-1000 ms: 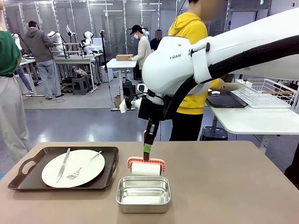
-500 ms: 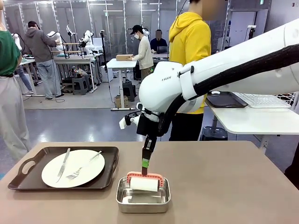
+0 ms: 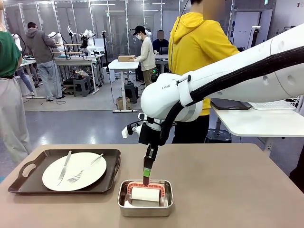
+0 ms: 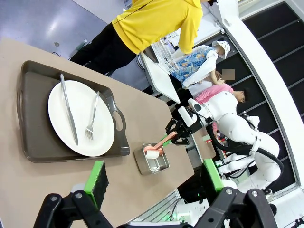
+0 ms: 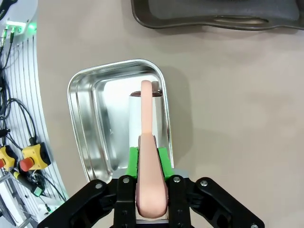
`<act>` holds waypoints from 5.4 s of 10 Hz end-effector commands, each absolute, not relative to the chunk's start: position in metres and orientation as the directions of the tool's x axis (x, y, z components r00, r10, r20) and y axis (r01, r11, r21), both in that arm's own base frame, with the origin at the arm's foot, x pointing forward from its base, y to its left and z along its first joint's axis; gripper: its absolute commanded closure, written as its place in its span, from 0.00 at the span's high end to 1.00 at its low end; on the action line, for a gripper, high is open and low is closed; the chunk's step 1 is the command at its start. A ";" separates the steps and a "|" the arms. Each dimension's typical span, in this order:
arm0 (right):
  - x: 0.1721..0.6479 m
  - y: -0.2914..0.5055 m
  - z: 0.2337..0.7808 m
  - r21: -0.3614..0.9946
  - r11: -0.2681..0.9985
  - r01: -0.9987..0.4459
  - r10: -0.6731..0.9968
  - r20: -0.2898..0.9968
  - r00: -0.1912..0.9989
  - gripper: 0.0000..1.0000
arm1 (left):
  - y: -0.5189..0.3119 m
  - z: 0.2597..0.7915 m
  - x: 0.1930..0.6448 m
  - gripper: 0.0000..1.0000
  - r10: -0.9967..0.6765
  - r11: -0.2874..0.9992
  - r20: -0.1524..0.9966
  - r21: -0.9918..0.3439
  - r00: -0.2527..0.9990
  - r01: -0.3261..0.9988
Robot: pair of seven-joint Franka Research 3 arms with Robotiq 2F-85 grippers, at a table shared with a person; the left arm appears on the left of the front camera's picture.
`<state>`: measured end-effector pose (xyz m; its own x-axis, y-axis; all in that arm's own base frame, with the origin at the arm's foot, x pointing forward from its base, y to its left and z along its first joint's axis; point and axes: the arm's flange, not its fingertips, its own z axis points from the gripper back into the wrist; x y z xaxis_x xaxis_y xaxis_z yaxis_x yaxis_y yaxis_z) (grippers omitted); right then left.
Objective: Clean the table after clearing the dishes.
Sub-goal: Place the Lint Roller back on top of the Airtight Container, then when the right (or left) Handle tray is removed, use the right hand (or left hand) to clean the right (or left) side of the table with the Lint Roller.
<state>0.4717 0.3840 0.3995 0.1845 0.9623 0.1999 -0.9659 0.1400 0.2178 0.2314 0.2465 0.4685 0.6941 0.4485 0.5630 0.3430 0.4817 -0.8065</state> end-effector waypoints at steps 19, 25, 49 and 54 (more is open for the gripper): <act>0.477 0.385 0.407 0.214 0.096 -0.972 0.964 0.223 0.144 1.00 | 0.248 0.471 0.229 1.00 0.449 0.480 0.568 -0.804 0.690 0.350; 0.488 0.323 0.450 0.271 0.225 -0.936 0.847 0.421 0.325 1.00 | 0.248 0.471 0.229 1.00 0.449 0.480 0.568 -0.804 0.690 0.350; 0.303 -0.216 0.392 0.875 0.430 -0.224 -0.560 0.453 0.693 1.00 | 0.248 0.471 0.229 1.00 0.449 0.480 0.568 -0.804 0.690 0.350; 0.303 -0.216 0.392 0.875 0.430 -0.224 -0.560 0.453 0.693 1.00 | 0.248 0.471 0.229 1.00 0.449 0.480 0.568 -0.804 0.690 0.350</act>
